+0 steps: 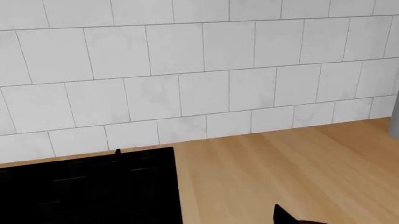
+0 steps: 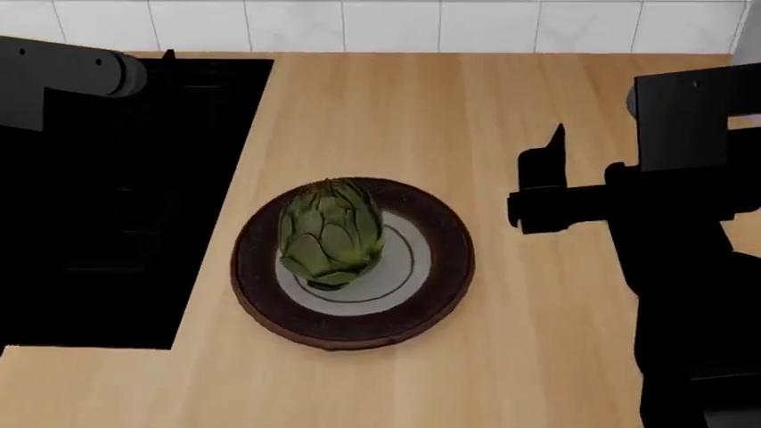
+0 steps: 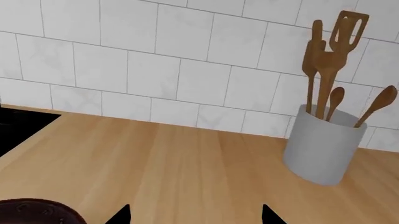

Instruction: Pick the artichoke from the plate and place it in the pan.

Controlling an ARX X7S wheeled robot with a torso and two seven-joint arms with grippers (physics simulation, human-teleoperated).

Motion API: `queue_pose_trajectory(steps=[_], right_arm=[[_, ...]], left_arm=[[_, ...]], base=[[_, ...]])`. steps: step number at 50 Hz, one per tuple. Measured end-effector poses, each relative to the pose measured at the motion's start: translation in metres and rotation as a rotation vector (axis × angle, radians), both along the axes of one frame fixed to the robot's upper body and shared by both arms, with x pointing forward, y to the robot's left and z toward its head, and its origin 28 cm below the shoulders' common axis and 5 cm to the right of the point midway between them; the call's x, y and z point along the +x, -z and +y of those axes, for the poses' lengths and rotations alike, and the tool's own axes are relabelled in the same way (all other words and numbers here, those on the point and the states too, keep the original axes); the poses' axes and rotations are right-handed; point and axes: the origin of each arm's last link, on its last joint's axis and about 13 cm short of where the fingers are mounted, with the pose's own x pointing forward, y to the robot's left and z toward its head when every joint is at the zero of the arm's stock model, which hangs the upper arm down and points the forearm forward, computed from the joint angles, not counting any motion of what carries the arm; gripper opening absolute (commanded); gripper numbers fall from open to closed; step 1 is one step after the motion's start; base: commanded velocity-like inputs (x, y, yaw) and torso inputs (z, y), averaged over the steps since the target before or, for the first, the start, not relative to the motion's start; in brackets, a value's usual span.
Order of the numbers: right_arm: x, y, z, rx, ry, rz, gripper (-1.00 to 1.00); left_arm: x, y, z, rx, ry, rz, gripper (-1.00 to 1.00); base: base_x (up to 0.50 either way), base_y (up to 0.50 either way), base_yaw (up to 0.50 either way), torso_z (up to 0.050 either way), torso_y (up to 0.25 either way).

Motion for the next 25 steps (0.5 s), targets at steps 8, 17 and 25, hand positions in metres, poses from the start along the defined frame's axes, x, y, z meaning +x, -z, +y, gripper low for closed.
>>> queue_pose_trajectory(steps=[8, 17, 25], right_arm=[[-0.0004, -0.0003, 0.0004, -0.002, -0.002, 0.000, 1.00], [-0.0006, 0.0002, 0.0004, -0.001, -0.004, -0.001, 1.00], [-0.0012, -0.0002, 0.0008, 0.000, -0.005, -0.002, 1.00]], left_arm=[[-0.0006, -0.0003, 0.0002, -0.001, -0.001, 0.000, 1.00], [-0.0012, -0.0008, 0.0001, -0.001, 0.000, 0.000, 1.00], [-0.0025, -0.0014, -0.0004, -0.003, 0.001, 0.001, 1.00]], base=[[0.36, -0.06, 0.00, 0.000, 0.000], [0.36, -0.06, 0.00, 0.000, 0.000], [0.22, -0.03, 0.00, 0.000, 0.002]])
